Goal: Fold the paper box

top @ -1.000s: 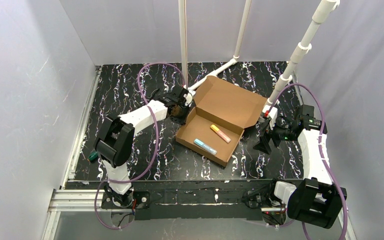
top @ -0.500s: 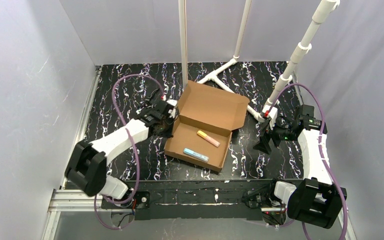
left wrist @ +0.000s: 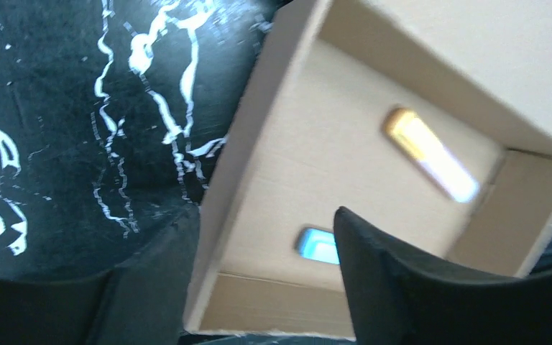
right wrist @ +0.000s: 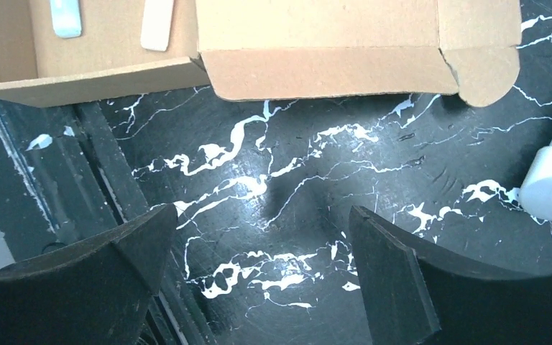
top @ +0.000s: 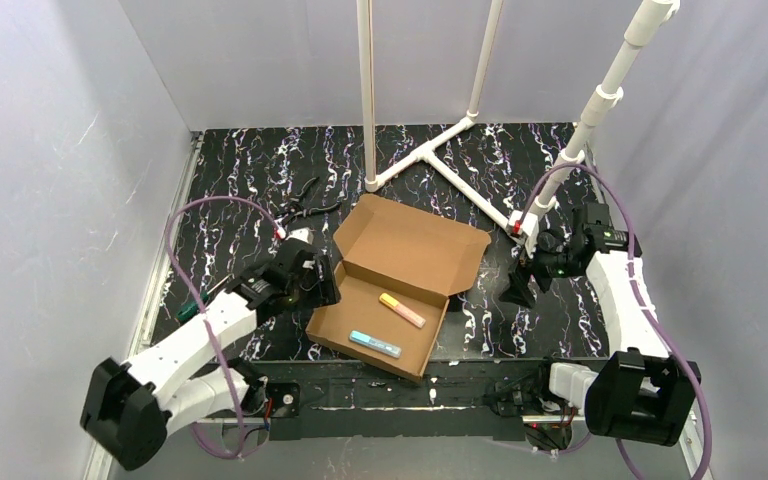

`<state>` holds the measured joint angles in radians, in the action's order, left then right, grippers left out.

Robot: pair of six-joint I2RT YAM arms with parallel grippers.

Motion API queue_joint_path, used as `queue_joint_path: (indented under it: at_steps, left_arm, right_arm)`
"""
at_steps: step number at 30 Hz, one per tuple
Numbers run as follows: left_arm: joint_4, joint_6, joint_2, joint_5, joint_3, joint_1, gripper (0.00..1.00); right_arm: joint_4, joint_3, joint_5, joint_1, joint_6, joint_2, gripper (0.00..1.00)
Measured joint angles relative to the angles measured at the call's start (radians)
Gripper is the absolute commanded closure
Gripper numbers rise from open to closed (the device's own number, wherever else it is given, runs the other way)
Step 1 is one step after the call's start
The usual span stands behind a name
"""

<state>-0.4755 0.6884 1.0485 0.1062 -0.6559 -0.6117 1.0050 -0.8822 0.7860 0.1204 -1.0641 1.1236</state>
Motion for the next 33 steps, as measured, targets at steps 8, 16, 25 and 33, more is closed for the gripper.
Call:
queue_joint_path:
  at_steps: [8, 16, 25, 33]
  left_arm:
    - [0.057, -0.056, -0.146, -0.098, -0.04, 0.019, 0.02]
    - [0.192, -0.082, -0.067, -0.359, -0.086, 0.191, 0.02]
    - [0.338, -0.069, 0.008, -0.509, -0.097, 0.313, 0.02]
    - [0.39, -0.11, 0.13, -0.613, -0.149, 0.349, 0.02]
  right_arm:
    - [0.013, -0.095, -0.005, -0.045, 0.087, 0.03, 0.02]
    - [-0.092, -0.106, -0.002, -0.061, 0.29, 0.038, 0.01]
    - [-0.348, -0.096, -0.053, -0.063, 0.645, 0.013, 0.02]
    - [-0.446, -0.005, -0.124, -0.09, 0.755, 0.019, 0.02]
